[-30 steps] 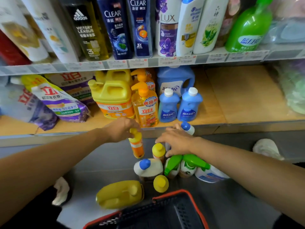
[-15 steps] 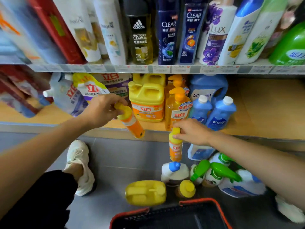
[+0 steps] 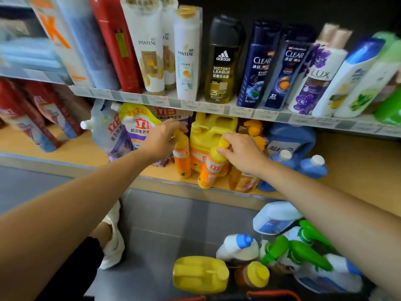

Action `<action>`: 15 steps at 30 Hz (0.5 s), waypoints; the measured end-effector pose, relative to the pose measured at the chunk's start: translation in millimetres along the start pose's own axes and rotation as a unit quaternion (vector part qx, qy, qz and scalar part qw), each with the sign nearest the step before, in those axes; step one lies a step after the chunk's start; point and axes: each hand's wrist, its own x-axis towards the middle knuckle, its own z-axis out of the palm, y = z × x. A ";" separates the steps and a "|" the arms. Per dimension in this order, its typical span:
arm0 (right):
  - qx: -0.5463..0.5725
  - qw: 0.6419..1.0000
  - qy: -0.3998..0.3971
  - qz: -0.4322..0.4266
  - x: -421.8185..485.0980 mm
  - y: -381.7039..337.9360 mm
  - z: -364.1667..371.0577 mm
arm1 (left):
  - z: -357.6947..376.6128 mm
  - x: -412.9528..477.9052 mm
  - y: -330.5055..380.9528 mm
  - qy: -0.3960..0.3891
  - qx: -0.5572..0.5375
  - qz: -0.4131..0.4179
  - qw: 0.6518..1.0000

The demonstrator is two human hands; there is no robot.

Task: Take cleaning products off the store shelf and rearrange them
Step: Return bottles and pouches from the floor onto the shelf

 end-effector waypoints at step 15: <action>0.007 0.999 0.039 0.017 14.5 -10.7 13.8 | 113.5 -51.7 -13.2 0.110 -0.194 -0.303 0.926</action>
